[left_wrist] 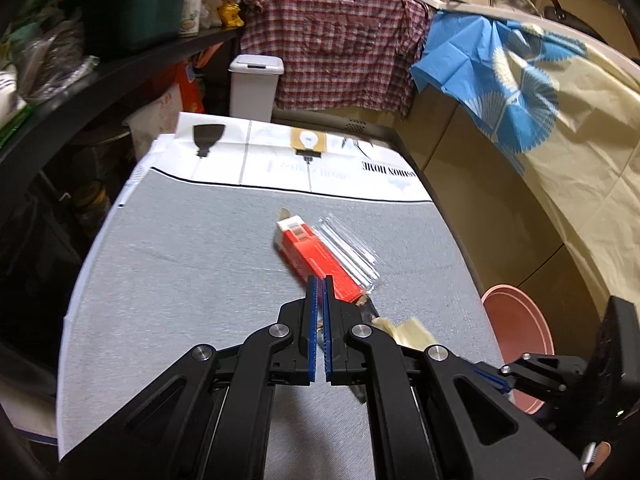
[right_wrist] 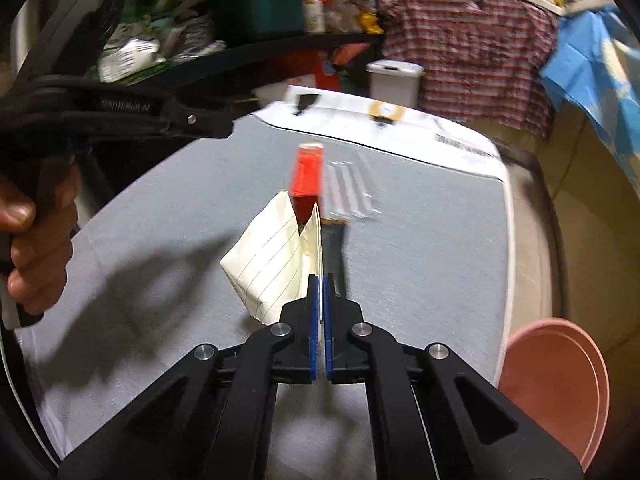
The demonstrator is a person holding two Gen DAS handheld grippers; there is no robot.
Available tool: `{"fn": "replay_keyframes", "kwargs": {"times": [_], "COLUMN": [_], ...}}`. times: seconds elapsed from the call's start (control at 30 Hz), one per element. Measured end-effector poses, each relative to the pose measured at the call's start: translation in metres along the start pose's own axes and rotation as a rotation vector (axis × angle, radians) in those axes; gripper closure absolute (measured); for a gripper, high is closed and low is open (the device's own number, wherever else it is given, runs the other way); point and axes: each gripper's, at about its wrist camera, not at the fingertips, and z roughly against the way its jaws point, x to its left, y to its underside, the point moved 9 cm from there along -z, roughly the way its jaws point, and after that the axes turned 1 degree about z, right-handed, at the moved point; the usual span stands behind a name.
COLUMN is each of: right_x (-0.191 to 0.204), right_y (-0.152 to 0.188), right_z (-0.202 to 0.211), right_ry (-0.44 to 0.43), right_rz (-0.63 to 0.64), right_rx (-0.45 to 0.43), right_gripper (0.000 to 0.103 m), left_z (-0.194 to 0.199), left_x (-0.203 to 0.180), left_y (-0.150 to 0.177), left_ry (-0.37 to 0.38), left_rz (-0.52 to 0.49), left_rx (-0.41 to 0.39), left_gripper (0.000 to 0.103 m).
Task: Collect trash
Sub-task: 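Grasp the red box with the left tool while the right tool grasps the white tissue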
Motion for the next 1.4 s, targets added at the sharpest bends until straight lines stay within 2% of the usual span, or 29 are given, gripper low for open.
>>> {"fn": "replay_keyframes", "kwargs": {"times": [0.07, 0.1, 0.13, 0.2, 0.33, 0.53, 0.63, 0.7, 0.77, 0.8, 1.0, 1.4], "right_x": [-0.013, -0.018, -0.026, -0.036, -0.05, -0.054, -0.054, -0.055, -0.055, -0.055, -0.053, -0.05], "right_y": [0.003, 0.004, 0.005, 0.006, 0.013, 0.013, 0.013, 0.014, 0.014, 0.014, 0.013, 0.007], "right_z": [0.0, 0.001, 0.001, 0.0, -0.005, -0.008, -0.011, -0.012, -0.014, -0.014, -0.016, 0.002], "right_ry": [0.032, 0.047, 0.073, 0.1, 0.13, 0.125, 0.12, 0.117, 0.114, 0.114, 0.116, 0.14], "right_rz": [-0.035, -0.051, -0.075, -0.107, -0.144, -0.156, -0.16, -0.162, -0.164, -0.164, -0.158, -0.15], "right_rx": [0.011, 0.016, 0.021, 0.026, 0.053, 0.057, 0.06, 0.062, 0.065, 0.066, 0.064, 0.016], "right_gripper": [0.101, 0.101, 0.101, 0.101, 0.101, 0.101, 0.101, 0.101, 0.101, 0.101, 0.101, 0.101], "left_z": [-0.01, -0.017, -0.022, -0.03, -0.047, -0.072, -0.083, -0.085, -0.083, -0.081, -0.068, -0.03], "left_x": [-0.006, -0.01, -0.014, -0.02, -0.022, -0.025, -0.018, -0.011, -0.002, 0.002, 0.016, 0.009], "left_y": [0.002, 0.005, 0.007, 0.008, 0.011, 0.015, 0.018, 0.02, 0.021, 0.022, 0.021, 0.015], "left_ry": [-0.007, -0.013, -0.016, -0.028, -0.052, -0.081, -0.13, -0.13, -0.153, -0.159, -0.178, -0.184], "left_rz": [-0.012, -0.021, -0.03, -0.05, -0.052, -0.049, -0.041, -0.017, 0.006, 0.019, 0.035, -0.019], "left_rx": [0.008, 0.016, 0.019, 0.012, 0.033, 0.075, 0.109, 0.118, 0.127, 0.127, 0.09, 0.019], "left_gripper": [0.099, 0.092, 0.077, 0.061, 0.06, 0.058, 0.058, 0.058, 0.072, 0.074, 0.076, 0.078]}}
